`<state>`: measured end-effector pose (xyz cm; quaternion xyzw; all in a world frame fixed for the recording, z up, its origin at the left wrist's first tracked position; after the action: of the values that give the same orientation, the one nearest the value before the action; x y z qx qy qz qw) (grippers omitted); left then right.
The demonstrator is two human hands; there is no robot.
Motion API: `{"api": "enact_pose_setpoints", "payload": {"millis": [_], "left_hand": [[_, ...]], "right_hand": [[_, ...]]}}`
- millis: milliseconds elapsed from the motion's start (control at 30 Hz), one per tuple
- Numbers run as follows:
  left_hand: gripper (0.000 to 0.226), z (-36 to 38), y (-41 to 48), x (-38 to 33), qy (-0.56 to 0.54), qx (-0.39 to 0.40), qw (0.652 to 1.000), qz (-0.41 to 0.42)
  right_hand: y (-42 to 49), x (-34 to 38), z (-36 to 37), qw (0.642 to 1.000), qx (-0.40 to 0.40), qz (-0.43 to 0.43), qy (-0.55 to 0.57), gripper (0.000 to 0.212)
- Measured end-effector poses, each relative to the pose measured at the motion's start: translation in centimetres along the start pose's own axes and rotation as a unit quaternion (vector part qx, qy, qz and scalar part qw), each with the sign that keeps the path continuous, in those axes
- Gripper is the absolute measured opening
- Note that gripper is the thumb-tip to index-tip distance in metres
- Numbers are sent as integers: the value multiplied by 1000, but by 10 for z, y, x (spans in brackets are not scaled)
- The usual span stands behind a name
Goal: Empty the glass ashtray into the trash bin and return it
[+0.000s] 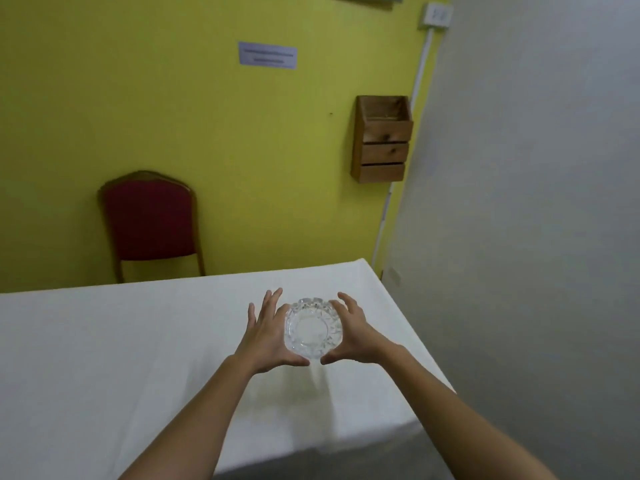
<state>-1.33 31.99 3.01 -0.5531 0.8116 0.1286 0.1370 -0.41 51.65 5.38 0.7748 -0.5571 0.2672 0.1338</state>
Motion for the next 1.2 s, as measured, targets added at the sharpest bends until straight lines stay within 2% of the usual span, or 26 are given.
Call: {"api": "enact_pose_setpoints", "payload": {"millis": [233,567,967,1200], "left_hand": [[122,-28,-61,136,38,29,993,-106],[120,-33,-89,255,30,81,984,-154],[122,-24,-87,303,-10,121,980,-158],[130,-29,-91,292,-1,218,956,-197]], "right_hand": [[82,92,103,996,72,-45,14,122],[148,157,194,993,119,-13,0,120],[175,175,228,992,123,1,-42,116],[167,176,229,984,147,16,-95,120]]}}
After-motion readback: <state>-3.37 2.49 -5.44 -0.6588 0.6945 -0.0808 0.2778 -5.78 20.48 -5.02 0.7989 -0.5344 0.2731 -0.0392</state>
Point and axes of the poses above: each hand's wrist, its own y-axis towards the middle knuckle, its own z-axis out of the palm, x = y × z, the point moved 3 cm from there along y, towards the middle knuckle, and after that the axes turned 6 degrees about x, right-handed, at the moved point
